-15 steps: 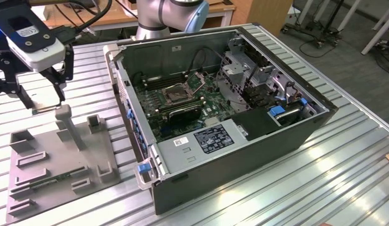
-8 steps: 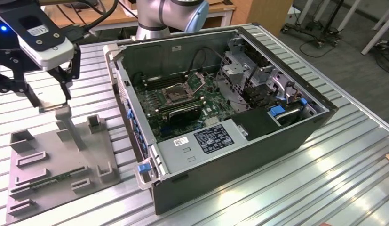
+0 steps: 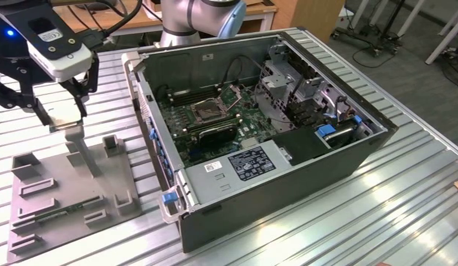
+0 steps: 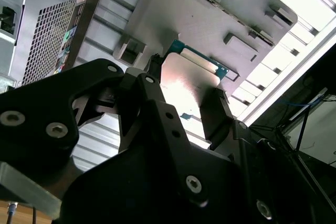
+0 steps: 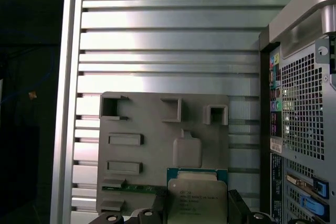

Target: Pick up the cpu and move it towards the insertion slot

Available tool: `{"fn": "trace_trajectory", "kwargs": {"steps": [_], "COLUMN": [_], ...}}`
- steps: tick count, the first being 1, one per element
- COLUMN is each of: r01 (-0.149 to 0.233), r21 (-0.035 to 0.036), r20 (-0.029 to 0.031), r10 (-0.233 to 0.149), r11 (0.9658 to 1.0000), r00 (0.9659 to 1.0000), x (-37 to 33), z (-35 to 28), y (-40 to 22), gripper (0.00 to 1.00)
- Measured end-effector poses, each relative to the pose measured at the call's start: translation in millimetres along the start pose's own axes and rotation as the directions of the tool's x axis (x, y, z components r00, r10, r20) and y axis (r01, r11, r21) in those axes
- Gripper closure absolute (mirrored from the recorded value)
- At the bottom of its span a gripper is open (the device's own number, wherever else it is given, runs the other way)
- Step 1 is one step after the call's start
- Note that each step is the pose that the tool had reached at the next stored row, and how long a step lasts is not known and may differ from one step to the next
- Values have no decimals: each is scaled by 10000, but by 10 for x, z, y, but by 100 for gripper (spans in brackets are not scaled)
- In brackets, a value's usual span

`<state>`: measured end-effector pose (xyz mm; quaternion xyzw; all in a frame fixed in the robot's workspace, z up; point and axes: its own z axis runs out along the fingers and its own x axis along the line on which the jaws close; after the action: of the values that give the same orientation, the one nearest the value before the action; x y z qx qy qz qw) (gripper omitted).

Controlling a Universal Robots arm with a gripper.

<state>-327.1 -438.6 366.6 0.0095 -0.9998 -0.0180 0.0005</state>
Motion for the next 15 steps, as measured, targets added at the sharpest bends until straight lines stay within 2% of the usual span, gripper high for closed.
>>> {"fn": "trace_trajectory", "kwargs": {"steps": [7,15], "r01": [0,0], "r21": [0,0], "r20": [0,0], "r10": [0,0], "r11": [10000,10000], "r00": [10000,10000], "x": [-28,-152], "z": [0,0], "y": [0,-3], "gripper": [46,46]}}
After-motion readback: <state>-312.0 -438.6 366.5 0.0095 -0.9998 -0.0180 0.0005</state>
